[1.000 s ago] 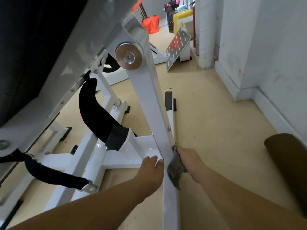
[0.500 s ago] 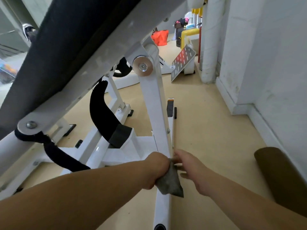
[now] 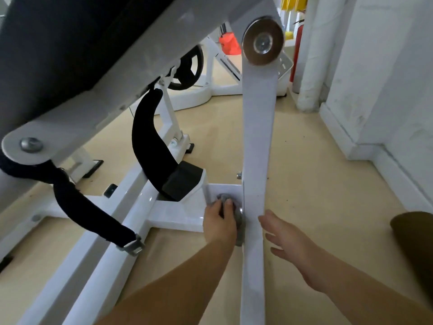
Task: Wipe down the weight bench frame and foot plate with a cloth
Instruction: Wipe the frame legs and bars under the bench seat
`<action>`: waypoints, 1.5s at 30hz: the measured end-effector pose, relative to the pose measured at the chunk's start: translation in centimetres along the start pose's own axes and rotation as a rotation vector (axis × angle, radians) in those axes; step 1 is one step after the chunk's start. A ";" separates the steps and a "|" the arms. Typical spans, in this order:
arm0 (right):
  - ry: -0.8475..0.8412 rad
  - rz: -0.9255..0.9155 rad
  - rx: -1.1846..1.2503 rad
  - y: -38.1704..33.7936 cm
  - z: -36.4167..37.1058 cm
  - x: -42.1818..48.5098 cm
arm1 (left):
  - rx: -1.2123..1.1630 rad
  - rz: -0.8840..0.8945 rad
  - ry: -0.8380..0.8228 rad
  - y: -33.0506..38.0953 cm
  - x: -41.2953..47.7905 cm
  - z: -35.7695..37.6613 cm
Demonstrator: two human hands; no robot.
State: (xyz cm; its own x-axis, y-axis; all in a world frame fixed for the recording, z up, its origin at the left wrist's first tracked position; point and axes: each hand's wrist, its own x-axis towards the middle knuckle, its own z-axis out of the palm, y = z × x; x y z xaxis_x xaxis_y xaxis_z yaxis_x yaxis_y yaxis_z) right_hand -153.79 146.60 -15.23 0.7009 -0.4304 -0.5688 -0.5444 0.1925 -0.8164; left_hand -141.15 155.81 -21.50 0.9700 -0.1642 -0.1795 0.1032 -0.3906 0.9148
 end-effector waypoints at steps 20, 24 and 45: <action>0.117 0.026 -0.002 0.6 2.5 2.8 | 0.527 0.646 -0.261 -10.0 2.5 1.5; 0.086 0.034 -0.084 1.8 2.4 2.9 | 0.800 0.639 -0.378 -10.6 3.6 0.5; -0.076 -0.038 -0.366 3.8 2.5 4.4 | 0.781 1.011 -0.276 -12.2 5.3 -1.2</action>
State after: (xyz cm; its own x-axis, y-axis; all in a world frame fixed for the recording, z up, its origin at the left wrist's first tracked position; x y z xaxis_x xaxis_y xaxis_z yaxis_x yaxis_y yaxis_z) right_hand -151.61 147.68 -21.07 0.7489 -0.3615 -0.5554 -0.6359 -0.1560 -0.7558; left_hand -136.97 160.80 -33.22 0.4561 -0.8355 0.3064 -0.8851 -0.3901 0.2537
